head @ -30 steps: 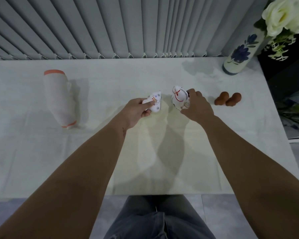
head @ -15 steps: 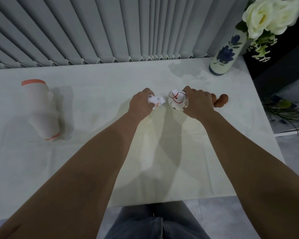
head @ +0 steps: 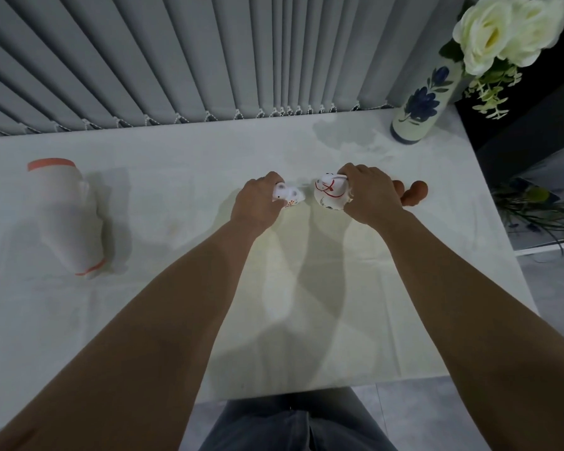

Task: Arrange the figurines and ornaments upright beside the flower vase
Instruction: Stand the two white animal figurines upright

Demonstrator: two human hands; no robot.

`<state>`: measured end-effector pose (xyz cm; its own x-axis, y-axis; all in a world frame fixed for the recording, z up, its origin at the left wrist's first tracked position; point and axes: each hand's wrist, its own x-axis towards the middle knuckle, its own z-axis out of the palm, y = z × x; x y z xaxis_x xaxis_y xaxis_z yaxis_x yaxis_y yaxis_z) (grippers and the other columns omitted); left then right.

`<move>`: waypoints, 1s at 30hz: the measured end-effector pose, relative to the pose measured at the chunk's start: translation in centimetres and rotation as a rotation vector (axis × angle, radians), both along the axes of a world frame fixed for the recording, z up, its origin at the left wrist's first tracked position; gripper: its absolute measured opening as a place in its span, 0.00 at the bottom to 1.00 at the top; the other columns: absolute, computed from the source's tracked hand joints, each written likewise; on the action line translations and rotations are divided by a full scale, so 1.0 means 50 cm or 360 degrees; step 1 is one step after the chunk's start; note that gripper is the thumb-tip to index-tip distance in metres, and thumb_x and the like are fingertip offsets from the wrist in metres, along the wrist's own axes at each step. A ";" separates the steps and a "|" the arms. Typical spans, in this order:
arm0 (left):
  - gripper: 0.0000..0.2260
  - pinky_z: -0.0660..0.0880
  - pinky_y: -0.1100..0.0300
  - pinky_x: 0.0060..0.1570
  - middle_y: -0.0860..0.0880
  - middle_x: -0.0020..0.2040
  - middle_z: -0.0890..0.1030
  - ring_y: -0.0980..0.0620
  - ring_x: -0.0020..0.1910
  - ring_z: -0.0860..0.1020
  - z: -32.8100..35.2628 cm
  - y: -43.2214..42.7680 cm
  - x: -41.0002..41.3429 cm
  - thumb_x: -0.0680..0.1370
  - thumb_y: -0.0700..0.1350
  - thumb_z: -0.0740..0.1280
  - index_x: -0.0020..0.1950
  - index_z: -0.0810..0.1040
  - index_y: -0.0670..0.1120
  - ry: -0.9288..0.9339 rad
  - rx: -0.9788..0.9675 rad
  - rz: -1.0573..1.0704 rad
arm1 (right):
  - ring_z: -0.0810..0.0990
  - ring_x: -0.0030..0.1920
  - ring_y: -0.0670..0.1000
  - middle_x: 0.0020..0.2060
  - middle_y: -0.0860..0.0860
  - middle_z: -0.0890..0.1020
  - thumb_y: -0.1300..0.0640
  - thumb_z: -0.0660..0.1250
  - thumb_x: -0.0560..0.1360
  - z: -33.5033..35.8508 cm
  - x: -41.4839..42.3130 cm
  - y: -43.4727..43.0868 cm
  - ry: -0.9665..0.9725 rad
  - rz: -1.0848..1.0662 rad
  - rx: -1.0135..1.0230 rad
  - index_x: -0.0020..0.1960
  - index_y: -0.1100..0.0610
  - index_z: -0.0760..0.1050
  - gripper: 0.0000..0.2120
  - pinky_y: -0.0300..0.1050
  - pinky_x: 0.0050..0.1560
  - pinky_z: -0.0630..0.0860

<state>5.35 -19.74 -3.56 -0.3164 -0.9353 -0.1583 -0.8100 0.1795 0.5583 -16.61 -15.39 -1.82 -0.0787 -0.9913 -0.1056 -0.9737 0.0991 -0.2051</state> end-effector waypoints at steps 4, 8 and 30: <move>0.13 0.74 0.51 0.48 0.43 0.52 0.81 0.42 0.52 0.78 0.013 -0.006 -0.014 0.76 0.43 0.68 0.60 0.75 0.45 0.0025 -0.0033 -0.0006 | 0.76 0.52 0.56 0.52 0.53 0.79 0.62 0.68 0.70 0.004 -0.008 -0.014 -0.0067 -0.0040 -0.0028 0.61 0.54 0.70 0.21 0.47 0.52 0.69; 0.13 0.74 0.51 0.49 0.42 0.54 0.80 0.41 0.53 0.78 0.021 -0.012 -0.032 0.76 0.40 0.67 0.61 0.74 0.45 -0.0014 -0.0043 -0.0035 | 0.76 0.51 0.57 0.52 0.54 0.79 0.61 0.69 0.69 0.012 -0.010 -0.031 -0.0046 -0.0036 0.0013 0.61 0.54 0.70 0.21 0.49 0.52 0.71; 0.16 0.75 0.49 0.52 0.42 0.57 0.78 0.40 0.56 0.77 0.010 -0.021 -0.034 0.76 0.37 0.64 0.63 0.71 0.45 -0.0076 -0.0002 -0.0030 | 0.76 0.60 0.58 0.58 0.54 0.78 0.62 0.68 0.68 0.017 -0.010 -0.017 0.0062 0.0012 0.0080 0.65 0.54 0.68 0.26 0.52 0.75 0.56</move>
<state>3.66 -20.78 -3.04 -0.3263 -0.9294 -0.1725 -0.8320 0.1958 0.5191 -17.10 -16.23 -0.99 -0.0765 -0.9854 -0.1521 -0.9816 0.1012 -0.1619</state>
